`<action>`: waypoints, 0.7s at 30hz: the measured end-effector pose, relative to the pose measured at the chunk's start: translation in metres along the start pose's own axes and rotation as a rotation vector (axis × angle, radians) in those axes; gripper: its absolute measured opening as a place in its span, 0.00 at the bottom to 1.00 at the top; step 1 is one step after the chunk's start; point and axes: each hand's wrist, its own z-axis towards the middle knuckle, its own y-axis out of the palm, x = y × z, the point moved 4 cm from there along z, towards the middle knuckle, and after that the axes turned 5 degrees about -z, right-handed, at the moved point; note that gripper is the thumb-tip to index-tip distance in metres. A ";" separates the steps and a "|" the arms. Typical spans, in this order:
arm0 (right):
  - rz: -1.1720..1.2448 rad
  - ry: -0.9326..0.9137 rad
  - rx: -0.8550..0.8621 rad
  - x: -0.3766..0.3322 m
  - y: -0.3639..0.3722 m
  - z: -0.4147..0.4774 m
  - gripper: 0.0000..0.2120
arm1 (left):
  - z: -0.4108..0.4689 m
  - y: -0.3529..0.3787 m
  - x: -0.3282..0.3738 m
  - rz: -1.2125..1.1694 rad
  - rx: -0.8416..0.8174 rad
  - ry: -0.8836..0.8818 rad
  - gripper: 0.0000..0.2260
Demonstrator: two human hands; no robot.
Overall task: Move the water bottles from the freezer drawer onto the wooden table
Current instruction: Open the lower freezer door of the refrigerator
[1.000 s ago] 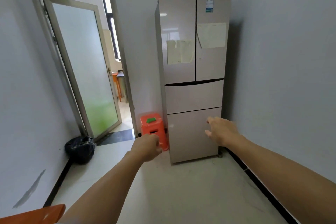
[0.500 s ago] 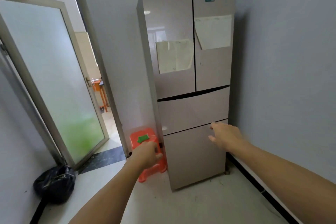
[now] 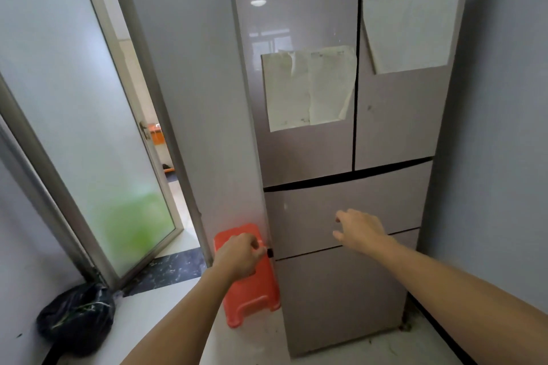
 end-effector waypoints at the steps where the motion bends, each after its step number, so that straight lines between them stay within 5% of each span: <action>1: 0.001 -0.005 -0.017 0.001 0.006 0.023 0.17 | 0.021 0.005 -0.003 -0.017 0.006 -0.007 0.10; 7: 0.009 -0.031 -0.041 -0.006 0.035 0.099 0.19 | 0.097 0.023 -0.021 -0.076 -0.010 -0.037 0.12; 14: 0.009 -0.011 0.064 -0.004 0.058 0.176 0.23 | 0.197 0.037 -0.026 -0.223 0.053 0.006 0.25; 21: 0.044 -0.005 0.135 -0.016 0.089 0.228 0.23 | 0.262 0.050 -0.023 -0.425 0.171 0.000 0.23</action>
